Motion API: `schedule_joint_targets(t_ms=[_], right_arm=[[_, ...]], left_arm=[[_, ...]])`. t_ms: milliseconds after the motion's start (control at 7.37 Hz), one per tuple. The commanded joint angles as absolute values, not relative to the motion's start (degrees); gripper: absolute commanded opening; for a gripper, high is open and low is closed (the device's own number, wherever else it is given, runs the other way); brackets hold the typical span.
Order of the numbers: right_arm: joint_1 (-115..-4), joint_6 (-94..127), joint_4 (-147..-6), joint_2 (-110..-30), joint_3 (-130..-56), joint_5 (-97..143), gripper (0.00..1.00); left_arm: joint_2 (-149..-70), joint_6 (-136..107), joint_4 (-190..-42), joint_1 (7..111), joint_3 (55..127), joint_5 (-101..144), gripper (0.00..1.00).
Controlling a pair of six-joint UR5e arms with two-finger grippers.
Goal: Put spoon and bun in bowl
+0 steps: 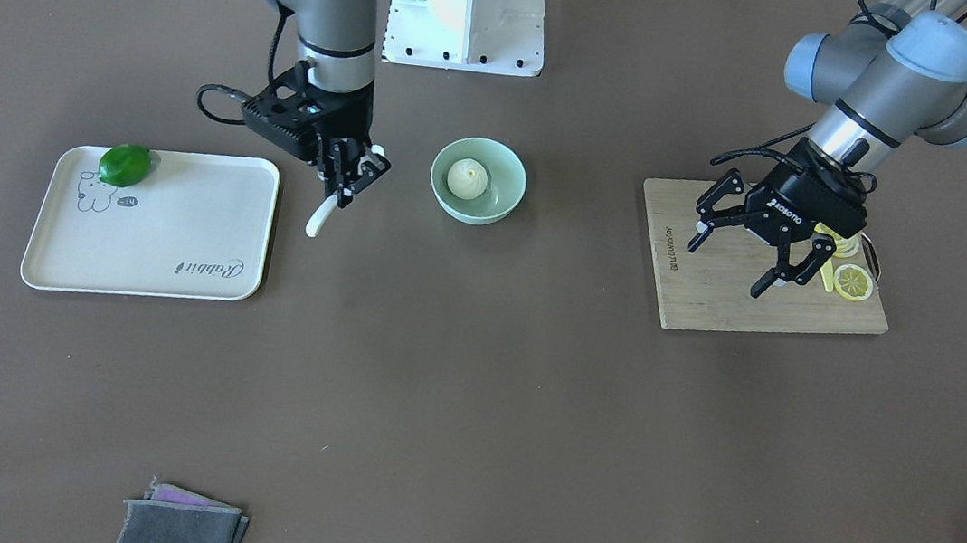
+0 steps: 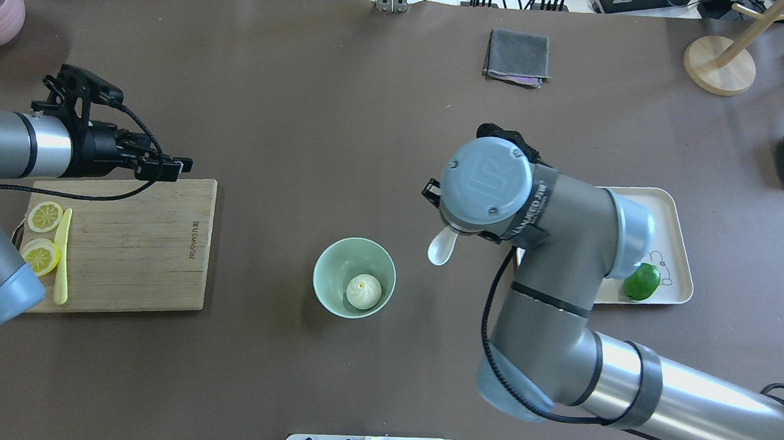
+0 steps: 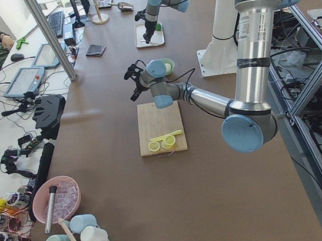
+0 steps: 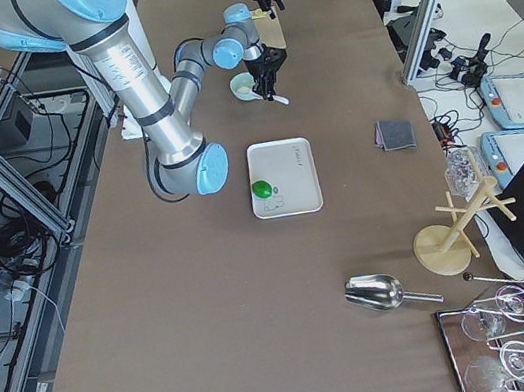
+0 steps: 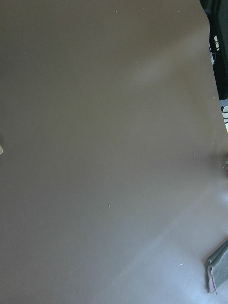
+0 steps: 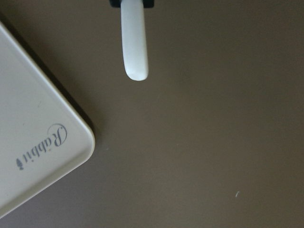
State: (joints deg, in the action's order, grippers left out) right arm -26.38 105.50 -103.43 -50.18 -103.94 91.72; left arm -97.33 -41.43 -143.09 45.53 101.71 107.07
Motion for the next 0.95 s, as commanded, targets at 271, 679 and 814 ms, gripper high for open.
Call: schedule_joint_targets(t_ms=[271,679,814], right_arm=[[-20.0,117.3,-107.3,-35.2,-86.8,83.9,0.0],[-18.2,117.3,-107.6,-35.5,-86.9,81.4,0.0],[-17.7,117.3,-109.1,-35.1,-87.5,81.4,0.0]], left_arm=[[-97.2,-42.0,-142.9,45.3,101.5,107.1,0.97],[-98.5,-42.0,-143.0,45.0,97.9,107.1,0.97],[-98.6,-42.0,-143.0,45.0,97.9,107.1,0.97]])
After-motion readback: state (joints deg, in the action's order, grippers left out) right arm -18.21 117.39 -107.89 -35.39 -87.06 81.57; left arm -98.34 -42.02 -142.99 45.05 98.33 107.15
